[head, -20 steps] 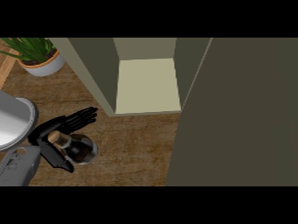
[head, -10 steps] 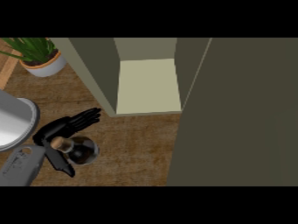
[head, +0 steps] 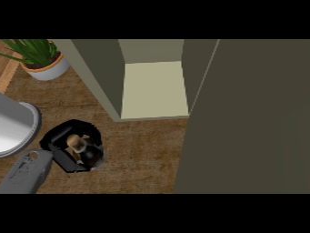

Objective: Pick up the wine, place it into the cabinet and close the cabinet

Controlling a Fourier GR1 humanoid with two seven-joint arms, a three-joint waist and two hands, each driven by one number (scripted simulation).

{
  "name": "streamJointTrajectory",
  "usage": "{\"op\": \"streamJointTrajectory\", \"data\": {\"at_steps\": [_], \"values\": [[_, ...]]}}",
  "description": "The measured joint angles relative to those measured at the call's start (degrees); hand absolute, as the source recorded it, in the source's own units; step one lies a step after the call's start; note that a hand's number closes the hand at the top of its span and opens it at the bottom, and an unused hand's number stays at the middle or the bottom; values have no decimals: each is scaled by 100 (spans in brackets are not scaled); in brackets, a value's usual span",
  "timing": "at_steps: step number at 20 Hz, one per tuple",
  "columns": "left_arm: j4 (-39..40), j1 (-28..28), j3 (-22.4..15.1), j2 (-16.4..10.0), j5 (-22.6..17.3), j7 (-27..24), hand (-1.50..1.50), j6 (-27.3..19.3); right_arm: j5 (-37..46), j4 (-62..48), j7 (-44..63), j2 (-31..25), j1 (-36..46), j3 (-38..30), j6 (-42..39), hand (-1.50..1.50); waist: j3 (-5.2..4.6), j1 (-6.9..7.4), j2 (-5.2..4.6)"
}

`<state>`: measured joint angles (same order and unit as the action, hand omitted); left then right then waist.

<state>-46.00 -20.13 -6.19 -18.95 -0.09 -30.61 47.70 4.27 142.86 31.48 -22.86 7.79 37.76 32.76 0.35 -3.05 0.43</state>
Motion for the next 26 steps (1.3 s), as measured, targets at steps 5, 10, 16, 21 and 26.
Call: {"op": "streamJointTrajectory", "data": {"at_steps": [5,10,16,21,26], "values": [[-31,45,-143,-76,10,-502,150,-387,-13,3,42,-44,23,-22,97,-150,-6,41,-1],[-185,524,544,218,-566,-673,150,-1638,-35,-19,-84,-131,-82,-46,200,-150,22,200,58],[-534,1035,990,754,-885,-1182,150,-2636,-30,28,-110,-291,-189,-57,308,-150,17,221,64],[-961,1316,906,1005,-1024,-1056,150,-2671,-6,57,-156,-409,-298,19,385,-150,8,230,47],[-1687,1718,640,1327,-1038,-642,150,-2870,18,93,-190,-537,-384,47,462,-150,-11,239,32]]}}
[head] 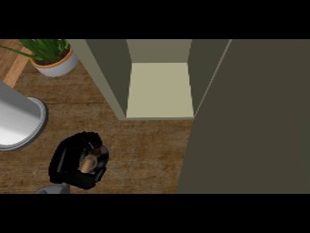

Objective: Pick up the wine, place it into the cabinet and close the cabinet

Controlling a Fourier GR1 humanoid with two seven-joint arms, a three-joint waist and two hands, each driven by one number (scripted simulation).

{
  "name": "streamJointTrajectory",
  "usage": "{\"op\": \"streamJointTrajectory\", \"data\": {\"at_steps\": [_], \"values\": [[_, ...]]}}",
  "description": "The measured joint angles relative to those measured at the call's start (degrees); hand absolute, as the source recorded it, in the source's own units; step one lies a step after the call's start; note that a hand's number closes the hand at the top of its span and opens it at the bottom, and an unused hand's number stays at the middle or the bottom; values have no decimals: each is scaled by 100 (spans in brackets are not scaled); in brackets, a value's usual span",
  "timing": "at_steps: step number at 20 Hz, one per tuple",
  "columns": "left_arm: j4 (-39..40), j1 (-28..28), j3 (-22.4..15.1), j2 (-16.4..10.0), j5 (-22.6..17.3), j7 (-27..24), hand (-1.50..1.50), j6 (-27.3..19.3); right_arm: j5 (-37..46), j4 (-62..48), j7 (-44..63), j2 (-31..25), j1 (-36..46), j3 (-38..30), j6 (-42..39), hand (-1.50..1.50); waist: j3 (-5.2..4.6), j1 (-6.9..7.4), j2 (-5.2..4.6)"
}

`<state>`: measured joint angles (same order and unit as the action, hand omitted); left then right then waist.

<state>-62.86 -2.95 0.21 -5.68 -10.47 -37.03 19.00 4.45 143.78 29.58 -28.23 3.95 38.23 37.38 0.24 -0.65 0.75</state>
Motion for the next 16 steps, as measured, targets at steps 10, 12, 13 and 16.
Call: {"op": "streamJointTrajectory", "data": {"at_steps": [10,12,13,16], "values": [[-1483,588,-912,456,73,1110,150,-691,32,-10,-195,-68,-124,124,70,-150,-23,12,-31],[-1704,616,-1093,498,96,1237,150,-886,38,-9,-107,-56,-35,105,83,-150,-25,14,-36],[-1844,630,-1156,513,115,1335,150,-982,44,-6,-108,-56,-32,110,117,-150,-26,11,-36],[-1938,459,-1453,540,154,1426,150,-1531,36,-10,-254,-126,-134,66,90,-150,-25,-7,-44]]}}
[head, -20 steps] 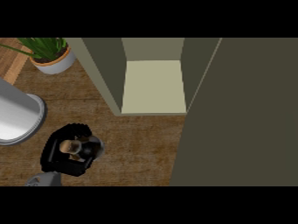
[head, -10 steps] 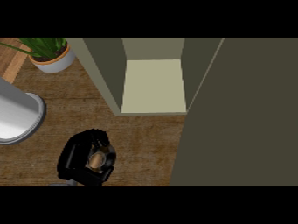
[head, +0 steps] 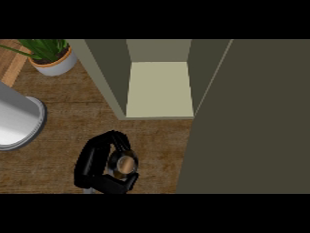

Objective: Pick up the wine, place it into the cabinet and close the cabinet

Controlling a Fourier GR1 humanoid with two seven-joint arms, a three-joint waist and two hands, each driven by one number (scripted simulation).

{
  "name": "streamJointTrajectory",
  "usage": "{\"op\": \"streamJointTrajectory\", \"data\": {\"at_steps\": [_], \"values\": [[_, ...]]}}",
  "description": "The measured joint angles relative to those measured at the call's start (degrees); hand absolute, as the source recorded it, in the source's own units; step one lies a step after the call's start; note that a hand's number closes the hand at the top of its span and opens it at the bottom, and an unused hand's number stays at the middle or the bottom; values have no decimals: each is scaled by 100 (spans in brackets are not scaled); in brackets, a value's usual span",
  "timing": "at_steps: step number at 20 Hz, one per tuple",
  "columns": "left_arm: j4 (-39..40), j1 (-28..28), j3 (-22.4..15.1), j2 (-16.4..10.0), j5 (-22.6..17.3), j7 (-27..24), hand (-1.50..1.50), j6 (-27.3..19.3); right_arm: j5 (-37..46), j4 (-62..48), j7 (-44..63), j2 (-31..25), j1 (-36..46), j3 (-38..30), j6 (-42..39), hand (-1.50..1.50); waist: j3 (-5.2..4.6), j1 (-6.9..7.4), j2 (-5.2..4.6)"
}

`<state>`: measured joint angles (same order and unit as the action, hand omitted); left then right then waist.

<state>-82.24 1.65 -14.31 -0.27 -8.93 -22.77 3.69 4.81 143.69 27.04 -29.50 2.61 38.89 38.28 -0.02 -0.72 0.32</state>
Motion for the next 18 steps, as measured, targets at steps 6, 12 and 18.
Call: {"op": "streamJointTrajectory", "data": {"at_steps": [6,12,18], "values": [[26,-402,-198,16,63,110,150,-835,-16,32,-225,-213,-231,-82,-55,-150,-1,-42,-3],[377,-1039,-177,21,202,332,150,-1364,-53,33,-355,-296,-374,-219,-91,-150,-1,-46,-12],[831,-1610,-48,2,260,428,150,-1516,-77,27,-626,-289,-621,-101,-98,-150,1,-59,-13]]}}
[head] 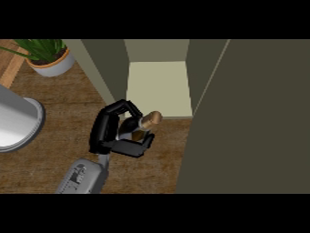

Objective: Pick up the wine, place it into the cabinet and close the cabinet

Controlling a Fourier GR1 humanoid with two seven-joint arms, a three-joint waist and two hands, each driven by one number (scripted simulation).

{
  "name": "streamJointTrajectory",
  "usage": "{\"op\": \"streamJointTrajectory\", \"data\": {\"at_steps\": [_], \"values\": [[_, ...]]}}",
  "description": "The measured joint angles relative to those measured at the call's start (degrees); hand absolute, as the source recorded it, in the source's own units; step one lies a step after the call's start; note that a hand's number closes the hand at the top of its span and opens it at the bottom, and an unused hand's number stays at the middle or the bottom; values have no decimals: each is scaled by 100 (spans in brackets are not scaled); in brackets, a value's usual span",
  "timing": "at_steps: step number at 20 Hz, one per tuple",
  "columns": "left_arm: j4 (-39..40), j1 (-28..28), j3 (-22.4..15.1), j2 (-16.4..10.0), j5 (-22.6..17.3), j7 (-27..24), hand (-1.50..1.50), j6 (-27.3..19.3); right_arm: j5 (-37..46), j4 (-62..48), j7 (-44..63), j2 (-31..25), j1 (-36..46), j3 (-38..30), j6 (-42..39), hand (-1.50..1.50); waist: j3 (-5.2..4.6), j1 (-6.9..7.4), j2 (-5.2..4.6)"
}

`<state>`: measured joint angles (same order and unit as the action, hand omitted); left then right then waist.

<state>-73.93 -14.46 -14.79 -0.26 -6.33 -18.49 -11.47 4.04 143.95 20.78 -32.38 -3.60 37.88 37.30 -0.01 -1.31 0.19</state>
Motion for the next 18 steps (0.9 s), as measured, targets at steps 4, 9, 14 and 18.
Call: {"op": "streamJointTrajectory", "data": {"at_steps": [4,9,14,18], "values": [[472,-525,124,15,-36,51,150,-28,-19,6,-19,-29,33,-49,-37,-150,-2,-6,-6],[1031,-1016,90,22,-205,60,150,-198,-44,14,-168,-55,-94,1,-53,-150,-4,-36,-9],[1881,-1741,253,24,-505,-193,150,-149,-85,-16,-406,-53,-230,-20,-138,-150,-2,-62,-25],[2462,-2239,69,25,-920,-339,150,-386,-107,-26,-470,1,-244,59,-156,-150,-5,-110,-33]]}}
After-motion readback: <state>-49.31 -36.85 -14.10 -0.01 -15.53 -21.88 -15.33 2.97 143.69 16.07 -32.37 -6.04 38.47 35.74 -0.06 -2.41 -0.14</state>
